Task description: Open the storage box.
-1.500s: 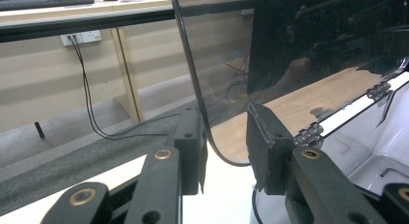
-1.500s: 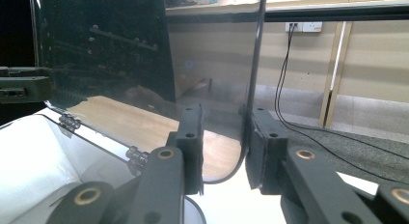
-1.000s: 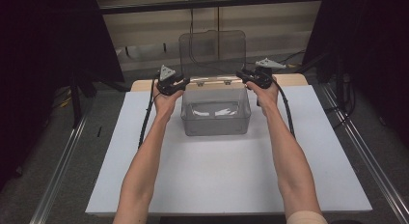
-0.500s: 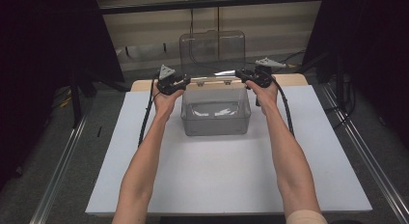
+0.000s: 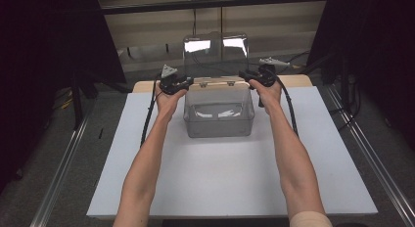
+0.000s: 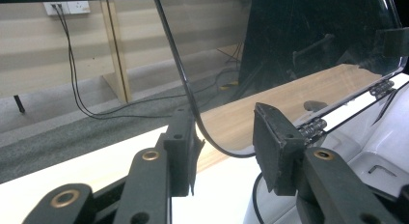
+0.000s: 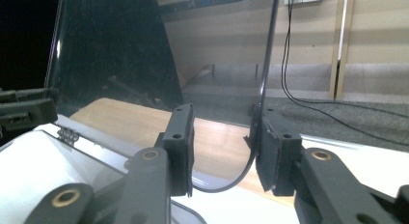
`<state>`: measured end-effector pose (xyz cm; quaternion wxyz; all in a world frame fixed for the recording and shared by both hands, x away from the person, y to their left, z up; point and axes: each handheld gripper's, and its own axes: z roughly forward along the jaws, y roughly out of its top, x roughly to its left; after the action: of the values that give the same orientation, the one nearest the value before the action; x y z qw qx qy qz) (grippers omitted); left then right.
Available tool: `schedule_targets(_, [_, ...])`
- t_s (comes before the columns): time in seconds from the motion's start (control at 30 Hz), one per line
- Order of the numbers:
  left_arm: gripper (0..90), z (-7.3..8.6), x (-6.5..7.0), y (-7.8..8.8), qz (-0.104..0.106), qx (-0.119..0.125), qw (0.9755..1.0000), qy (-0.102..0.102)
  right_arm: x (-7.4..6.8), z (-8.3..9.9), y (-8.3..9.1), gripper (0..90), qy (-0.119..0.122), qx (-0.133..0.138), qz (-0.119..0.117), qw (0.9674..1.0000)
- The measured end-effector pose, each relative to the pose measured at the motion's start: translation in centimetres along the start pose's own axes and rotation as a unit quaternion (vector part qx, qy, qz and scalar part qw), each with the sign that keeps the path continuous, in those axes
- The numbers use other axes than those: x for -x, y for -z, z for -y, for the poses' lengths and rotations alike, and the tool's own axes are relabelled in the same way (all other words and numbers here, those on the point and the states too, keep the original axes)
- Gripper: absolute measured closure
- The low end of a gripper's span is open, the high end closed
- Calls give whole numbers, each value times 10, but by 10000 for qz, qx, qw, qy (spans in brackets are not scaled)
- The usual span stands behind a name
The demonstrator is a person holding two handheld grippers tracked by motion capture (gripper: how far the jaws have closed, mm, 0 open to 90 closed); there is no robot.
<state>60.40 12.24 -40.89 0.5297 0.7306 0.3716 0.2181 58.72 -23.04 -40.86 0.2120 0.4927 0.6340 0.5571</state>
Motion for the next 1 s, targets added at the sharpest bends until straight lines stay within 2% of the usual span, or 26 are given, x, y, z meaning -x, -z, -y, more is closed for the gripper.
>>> schedule_targets(0.13, [607, 0, -1, -1, 21, -23, 10000, 87, 0, 0, -2, 628, -113, -20, 21, 9999])
schedule_targets(0.5, [583, -1, -1, -2, -34, -84, 9998, 183, -1, 1, -4, 604, -95, -142, 114, 9998])
schedule_targets(0.6, [554, -1, -2, -3, -104, -91, 9997, 189, 0, 2, -5, 599, -110, -202, 140, 9996])
schedule_targets(0.67, [551, 0, -2, -3, -90, -128, 9998, 142, 0, 3, -6, 582, -161, -261, 135, 9994])
schedule_targets(0.7, [554, 0, -2, -3, -77, -115, 9997, 183, 1, 3, -6, 565, -239, -304, 163, 9991])
schedule_targets(0.77, [556, 0, -1, -4, -89, -109, 9998, 126, 3, 4, -7, 563, -400, -377, 191, 9983])
schedule_targets(0.9, [549, 1, -3, -4, -38, -116, 9995, 299, 1, 3, -9, 560, -387, -423, 252, 9980])
schedule_targets(1.0, [549, 1, -2, -4, -49, -111, 9997, 220, 1, 2, -10, 552, -432, -516, 260, 9974])
